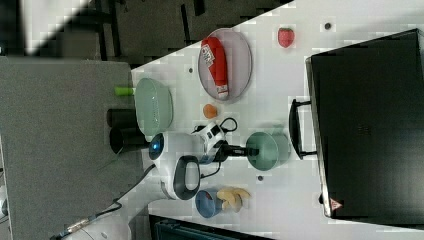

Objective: Drag mug right to left.

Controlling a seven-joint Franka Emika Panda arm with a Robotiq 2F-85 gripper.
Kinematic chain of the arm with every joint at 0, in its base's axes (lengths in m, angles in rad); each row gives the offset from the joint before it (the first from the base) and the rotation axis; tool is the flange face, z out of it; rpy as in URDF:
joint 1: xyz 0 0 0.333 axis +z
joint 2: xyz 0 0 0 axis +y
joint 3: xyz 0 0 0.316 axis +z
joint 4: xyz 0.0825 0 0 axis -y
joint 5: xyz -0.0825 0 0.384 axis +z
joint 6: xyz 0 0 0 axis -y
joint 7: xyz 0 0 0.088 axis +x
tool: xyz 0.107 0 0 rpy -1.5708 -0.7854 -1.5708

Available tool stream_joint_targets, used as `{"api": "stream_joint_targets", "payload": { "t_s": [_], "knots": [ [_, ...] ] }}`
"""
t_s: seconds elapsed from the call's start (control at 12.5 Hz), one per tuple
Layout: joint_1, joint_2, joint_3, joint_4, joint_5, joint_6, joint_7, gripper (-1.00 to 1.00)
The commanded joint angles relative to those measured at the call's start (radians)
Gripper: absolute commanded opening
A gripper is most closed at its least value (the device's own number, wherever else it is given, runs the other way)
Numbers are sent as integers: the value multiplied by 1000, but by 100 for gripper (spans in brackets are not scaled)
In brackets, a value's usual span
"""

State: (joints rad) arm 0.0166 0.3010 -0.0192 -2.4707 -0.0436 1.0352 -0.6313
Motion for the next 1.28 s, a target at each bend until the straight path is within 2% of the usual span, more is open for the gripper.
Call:
{"api": "stream_joint_targets", "payload": {
  "t_s": [0.08, 0.56, 0.96, 1.28],
  "knots": [
    [36, -32, 25, 19, -3, 31, -39, -65],
    [99, -29, 66, 20, -3, 78, 9, -65],
    [182, -26, 86, 20, -3, 90, 152, -65],
    [253, -22, 94, 37, -3, 90, 166, -65]
  ]
}}
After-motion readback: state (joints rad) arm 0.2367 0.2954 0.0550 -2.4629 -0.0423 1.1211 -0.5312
